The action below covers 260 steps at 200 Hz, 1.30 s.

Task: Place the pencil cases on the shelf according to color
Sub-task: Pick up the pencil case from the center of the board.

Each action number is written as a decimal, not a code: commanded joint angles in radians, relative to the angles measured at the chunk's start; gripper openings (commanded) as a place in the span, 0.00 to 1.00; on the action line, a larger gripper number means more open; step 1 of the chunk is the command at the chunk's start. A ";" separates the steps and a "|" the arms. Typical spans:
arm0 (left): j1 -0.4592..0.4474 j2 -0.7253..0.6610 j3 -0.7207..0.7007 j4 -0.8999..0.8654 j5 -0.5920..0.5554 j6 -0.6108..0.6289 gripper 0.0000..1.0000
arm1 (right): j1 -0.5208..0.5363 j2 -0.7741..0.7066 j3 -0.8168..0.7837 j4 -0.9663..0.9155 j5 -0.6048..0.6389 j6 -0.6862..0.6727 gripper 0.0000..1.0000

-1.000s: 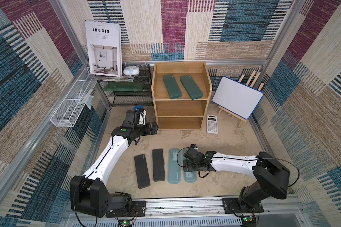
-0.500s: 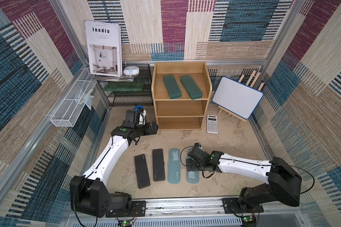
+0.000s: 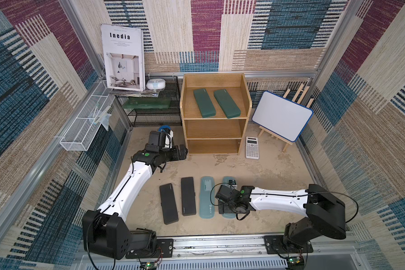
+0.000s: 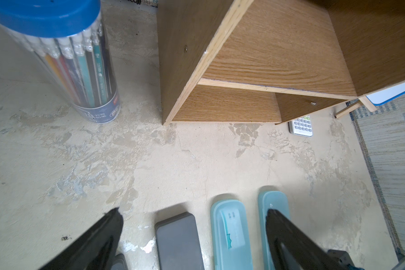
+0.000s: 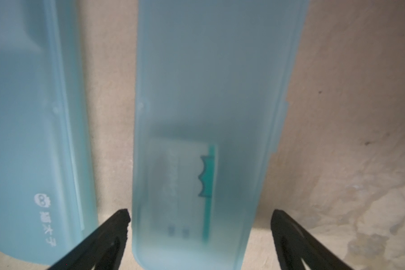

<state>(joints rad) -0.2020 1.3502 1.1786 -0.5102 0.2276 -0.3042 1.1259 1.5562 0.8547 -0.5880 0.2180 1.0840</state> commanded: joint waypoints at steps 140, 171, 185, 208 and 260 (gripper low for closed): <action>0.001 -0.013 0.001 0.008 -0.002 0.006 0.99 | 0.012 -0.079 -0.112 0.015 -0.033 -0.019 0.97; 0.001 -0.012 0.002 0.008 -0.001 0.007 0.99 | 0.016 -0.034 -0.101 0.012 -0.033 -0.019 0.96; 0.000 -0.013 0.002 0.007 -0.001 0.006 0.99 | 0.019 -0.023 -0.102 0.010 -0.030 -0.013 0.94; 0.001 -0.013 0.001 0.007 -0.002 0.007 1.00 | 0.025 -0.023 -0.105 0.009 -0.024 -0.006 0.88; 0.002 -0.017 0.005 0.004 -0.004 0.007 0.99 | 0.037 -0.080 -0.106 -0.008 0.014 -0.007 0.68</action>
<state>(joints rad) -0.2020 1.3357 1.1786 -0.5102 0.2279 -0.3042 1.1591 1.4933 0.7525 -0.5922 0.2398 1.0676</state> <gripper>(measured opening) 0.994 0.727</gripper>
